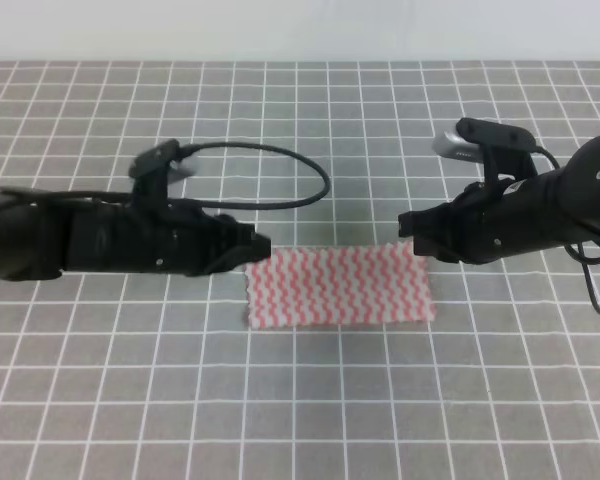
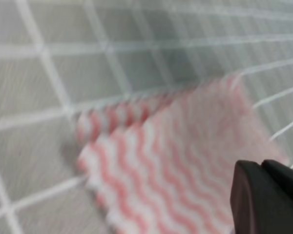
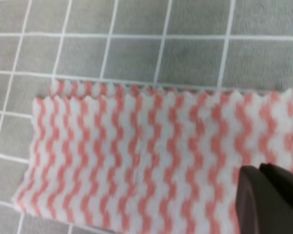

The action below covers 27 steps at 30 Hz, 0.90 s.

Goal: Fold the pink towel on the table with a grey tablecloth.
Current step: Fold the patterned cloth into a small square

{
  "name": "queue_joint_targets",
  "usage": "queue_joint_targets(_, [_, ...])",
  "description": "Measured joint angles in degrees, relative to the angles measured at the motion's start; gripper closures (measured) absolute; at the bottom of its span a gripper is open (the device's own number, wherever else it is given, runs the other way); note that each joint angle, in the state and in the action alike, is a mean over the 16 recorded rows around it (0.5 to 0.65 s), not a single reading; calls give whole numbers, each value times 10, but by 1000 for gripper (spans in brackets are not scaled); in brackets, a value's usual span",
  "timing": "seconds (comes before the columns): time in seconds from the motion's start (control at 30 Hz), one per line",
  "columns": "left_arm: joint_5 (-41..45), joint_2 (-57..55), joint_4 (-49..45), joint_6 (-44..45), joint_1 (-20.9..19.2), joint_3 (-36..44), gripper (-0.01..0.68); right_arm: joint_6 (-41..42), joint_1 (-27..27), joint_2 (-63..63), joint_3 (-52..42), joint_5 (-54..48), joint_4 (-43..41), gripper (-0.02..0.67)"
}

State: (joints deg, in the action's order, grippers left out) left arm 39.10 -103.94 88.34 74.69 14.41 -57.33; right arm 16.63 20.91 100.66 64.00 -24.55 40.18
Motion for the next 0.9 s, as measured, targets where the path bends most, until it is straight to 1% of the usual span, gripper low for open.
queue_joint_targets(0.1, [8,-25,-39,-38,0,-21,674,-31,0,-3,0,-11,-32,664])
queue_joint_targets(0.2, [9,-43,-81,-78,4,-39,674,-45,0,-2,0,-19,-47,664])
queue_joint_targets(0.63, [-34,-72,-211,-187,32,-81,674,-49,-1,7,0,-27,-49,662])
queue_joint_targets(0.77, [-50,-74,-235,-205,37,-85,674,-54,-5,7,0,-23,-48,642])
queue_joint_targets(0.9, [-60,-74,-253,-219,38,-87,674,-62,-12,10,0,-22,-46,605])
